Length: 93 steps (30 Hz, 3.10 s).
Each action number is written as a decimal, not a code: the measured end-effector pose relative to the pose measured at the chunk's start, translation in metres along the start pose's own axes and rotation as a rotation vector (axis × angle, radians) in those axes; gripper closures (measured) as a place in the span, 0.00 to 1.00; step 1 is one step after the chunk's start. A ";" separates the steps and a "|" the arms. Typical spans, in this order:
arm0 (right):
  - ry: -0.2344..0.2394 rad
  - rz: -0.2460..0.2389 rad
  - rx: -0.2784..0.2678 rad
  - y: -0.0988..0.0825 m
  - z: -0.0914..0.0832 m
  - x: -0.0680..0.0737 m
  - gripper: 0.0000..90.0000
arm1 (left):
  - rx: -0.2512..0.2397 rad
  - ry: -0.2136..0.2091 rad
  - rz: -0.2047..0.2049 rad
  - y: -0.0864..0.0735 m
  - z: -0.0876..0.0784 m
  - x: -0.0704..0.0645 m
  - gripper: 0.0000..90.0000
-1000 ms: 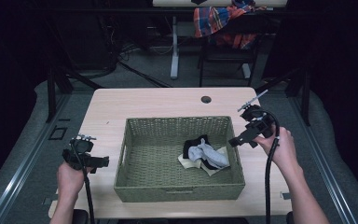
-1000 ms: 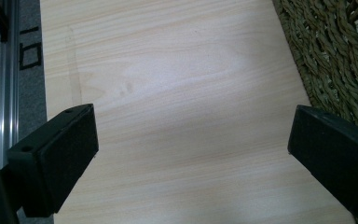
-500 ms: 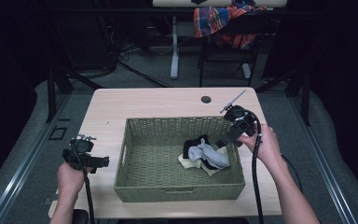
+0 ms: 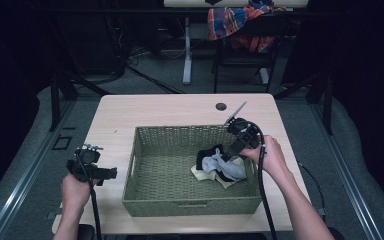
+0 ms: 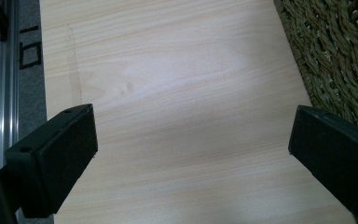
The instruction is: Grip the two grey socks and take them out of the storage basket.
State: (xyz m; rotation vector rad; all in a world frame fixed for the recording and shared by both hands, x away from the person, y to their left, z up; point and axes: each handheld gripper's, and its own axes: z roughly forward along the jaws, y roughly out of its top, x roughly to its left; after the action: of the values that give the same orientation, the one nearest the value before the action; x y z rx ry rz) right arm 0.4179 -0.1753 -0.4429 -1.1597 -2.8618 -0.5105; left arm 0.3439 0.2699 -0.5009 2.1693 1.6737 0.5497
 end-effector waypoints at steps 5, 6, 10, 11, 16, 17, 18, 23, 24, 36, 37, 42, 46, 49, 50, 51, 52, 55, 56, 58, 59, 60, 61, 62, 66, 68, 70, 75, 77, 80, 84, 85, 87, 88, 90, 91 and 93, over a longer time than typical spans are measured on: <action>-0.006 0.000 0.023 0.004 0.015 0.005 0.29 | 0.001 0.000 -0.002 0.000 0.000 0.000 0.02; -0.012 -0.007 0.041 0.005 0.017 0.005 0.33 | 0.002 0.002 0.003 0.000 0.000 0.000 0.02; -0.015 0.003 0.049 0.007 0.028 0.009 0.36 | 0.003 0.000 0.007 0.001 0.001 -0.002 0.02; -0.016 -0.010 0.060 0.008 0.031 0.009 0.36 | 0.003 0.000 0.007 0.001 0.001 -0.002 0.02; -0.030 0.009 0.069 0.009 0.041 0.010 0.53 | 0.002 0.003 0.008 0.000 0.002 -0.002 0.02; -0.030 0.009 0.069 0.009 0.041 0.010 0.53 | 0.002 0.003 0.008 0.000 0.002 -0.002 0.02; -0.032 0.012 0.077 0.009 0.042 0.010 0.54 | 0.002 0.003 0.007 0.000 0.002 -0.002 0.02; -0.017 0.036 0.077 0.006 0.042 0.004 0.74 | 0.007 0.002 0.009 0.001 0.002 -0.002 0.02; -0.022 0.033 0.087 0.006 0.041 0.003 0.76 | 0.007 0.002 0.009 0.001 0.002 -0.002 0.02; 0.011 0.064 0.058 0.001 0.028 -0.006 0.91 | 0.007 0.003 0.012 0.001 0.002 -0.002 0.02; 0.000 0.058 0.052 0.001 0.026 -0.007 0.91 | 0.007 0.003 0.011 0.001 0.002 -0.002 0.02; 0.000 0.063 0.025 0.000 0.016 -0.006 0.92 | 0.008 0.004 0.013 0.001 0.001 -0.002 0.02; -0.003 0.055 -0.003 -0.002 0.003 -0.006 0.92 | 0.008 0.005 0.014 0.001 0.001 -0.002 0.02; -0.006 0.065 -0.036 -0.003 -0.005 -0.006 0.92 | 0.008 0.005 0.014 0.001 0.002 -0.002 0.02; -0.005 0.071 -0.051 -0.004 -0.008 -0.006 0.92 | 0.007 0.005 0.014 0.001 0.002 -0.002 0.02; -0.010 0.059 -0.047 -0.005 -0.011 -0.007 0.92 | 0.007 0.006 0.014 0.001 0.001 -0.002 0.02; -0.007 0.069 -0.062 -0.005 -0.014 -0.006 0.92 | 0.007 0.006 0.015 0.001 0.001 -0.002 0.02; -0.010 0.062 -0.076 -0.006 -0.022 -0.005 0.92 | 0.007 0.006 0.014 0.001 0.001 -0.002 0.02; -0.010 0.062 -0.076 -0.006 -0.022 -0.005 0.92 | 0.007 0.006 0.015 0.001 0.001 -0.002 0.02; -0.014 0.058 -0.085 -0.006 -0.027 -0.003 0.92 | 0.006 0.006 0.013 0.001 0.002 -0.002 0.02; -0.012 0.054 -0.091 -0.006 -0.030 -0.001 0.92 | 0.006 0.006 0.013 0.001 0.002 -0.002 0.02; -0.012 0.054 -0.091 -0.006 -0.030 -0.001 0.92 | 0.006 0.006 0.013 0.001 0.002 -0.002 0.02; -0.013 0.054 -0.106 -0.006 -0.033 0.001 0.92 | 0.007 0.006 0.013 0.001 0.002 -0.002 0.02; -0.013 0.054 -0.106 -0.006 -0.033 0.001 0.92 | 0.007 0.006 0.013 0.001 0.002 -0.002 0.02; -0.021 0.043 -0.121 -0.007 -0.040 0.005 0.92 | 0.006 0.006 0.013 0.001 0.002 -0.002 0.02; -0.024 0.025 -0.119 -0.007 -0.047 0.006 0.92 | 0.007 0.006 0.014 0.001 0.002 -0.002 0.02; -0.028 0.020 -0.128 -0.007 -0.051 0.007 0.92 | 0.007 0.006 0.015 0.001 0.001 -0.002 0.02; -0.023 0.031 -0.158 -0.010 -0.062 0.008 0.93 | 0.008 0.006 0.012 0.001 0.002 -0.002 0.02; -0.021 0.032 -0.167 -0.011 -0.063 0.008 0.93 | 0.008 0.006 0.013 0.001 0.002 -0.002 0.02; -0.025 0.031 -0.183 -0.013 -0.070 0.008 0.93 | 0.007 0.006 0.014 0.001 0.002 -0.002 0.02; -0.029 0.030 -0.200 -0.016 -0.078 0.008 0.93 | 0.009 0.006 0.014 0.001 0.002 -0.002 0.02; -0.030 0.031 -0.201 -0.016 -0.080 0.007 0.93 | 0.010 0.006 0.013 0.001 0.002 -0.002 0.02; -0.036 0.035 -0.209 -0.018 -0.083 0.007 0.93 | 0.010 0.005 0.014 0.001 0.002 -0.002 0.02; -0.034 0.038 -0.213 -0.019 -0.084 0.006 0.93 | 0.010 0.005 0.014 0.001 0.002 -0.002 0.02; -0.045 0.042 -0.222 -0.021 -0.087 0.006 0.93 | 0.009 0.007 0.015 0.001 0.002 -0.002 0.02; -0.048 0.040 -0.226 -0.022 -0.089 0.006 0.93 | 0.008 0.010 0.015 0.001 0.001 -0.002 0.02; -0.054 0.040 -0.232 -0.024 -0.091 0.005 0.93 | 0.009 0.009 0.013 0.001 0.001 -0.002 0.02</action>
State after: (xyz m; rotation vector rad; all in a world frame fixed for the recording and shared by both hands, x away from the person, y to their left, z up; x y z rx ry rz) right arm 0.3882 -0.2156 -0.3627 -1.2771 -2.8768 -0.8413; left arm 0.3446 0.2678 -0.5019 2.1891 1.6705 0.5575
